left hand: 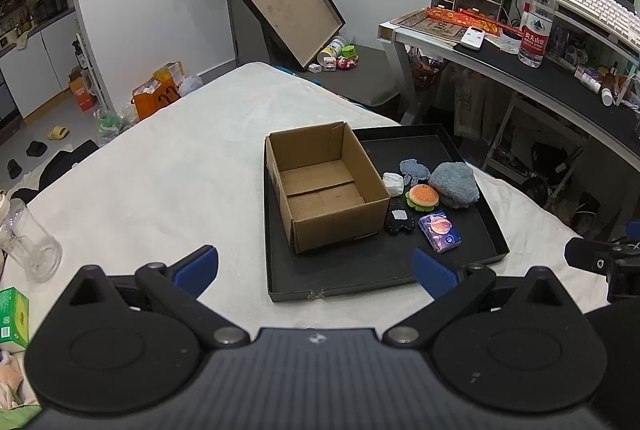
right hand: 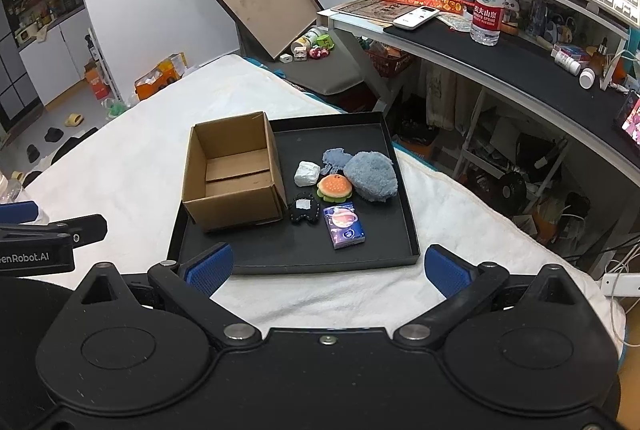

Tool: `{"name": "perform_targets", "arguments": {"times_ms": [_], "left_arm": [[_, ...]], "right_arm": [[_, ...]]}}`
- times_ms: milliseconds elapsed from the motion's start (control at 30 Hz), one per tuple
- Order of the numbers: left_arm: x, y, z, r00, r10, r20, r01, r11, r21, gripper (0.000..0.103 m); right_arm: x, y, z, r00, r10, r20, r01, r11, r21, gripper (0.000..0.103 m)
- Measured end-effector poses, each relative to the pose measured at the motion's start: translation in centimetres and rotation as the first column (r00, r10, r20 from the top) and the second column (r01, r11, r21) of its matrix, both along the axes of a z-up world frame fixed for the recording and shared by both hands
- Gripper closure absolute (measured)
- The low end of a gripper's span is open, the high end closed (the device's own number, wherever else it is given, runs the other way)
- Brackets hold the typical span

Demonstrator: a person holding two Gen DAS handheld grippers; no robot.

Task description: Organize soft objects

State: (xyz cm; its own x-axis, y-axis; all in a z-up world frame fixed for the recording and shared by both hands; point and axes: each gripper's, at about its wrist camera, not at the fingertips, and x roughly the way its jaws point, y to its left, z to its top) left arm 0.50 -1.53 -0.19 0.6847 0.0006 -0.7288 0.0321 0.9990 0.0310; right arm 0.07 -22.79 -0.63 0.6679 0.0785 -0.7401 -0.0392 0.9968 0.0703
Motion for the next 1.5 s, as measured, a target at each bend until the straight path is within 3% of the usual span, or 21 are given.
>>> {"name": "perform_targets", "arguments": {"times_ms": [800, 1500], "left_arm": [[-0.2, -0.4, 0.1, 1.000, 0.000, -0.005, 0.000, 1.000, -0.002, 0.000], [0.6, 0.5, 0.0, 0.999, -0.040, -0.008, 0.040, 0.999, -0.029, 0.000]], "right_arm": [[0.0, -0.2, 0.0, 1.000, 0.010, 0.009, -0.010, 1.000, 0.010, 0.000], [1.0, 0.0, -0.7, 0.997, 0.080, 0.003, -0.080, 0.996, 0.032, 0.000]]}}
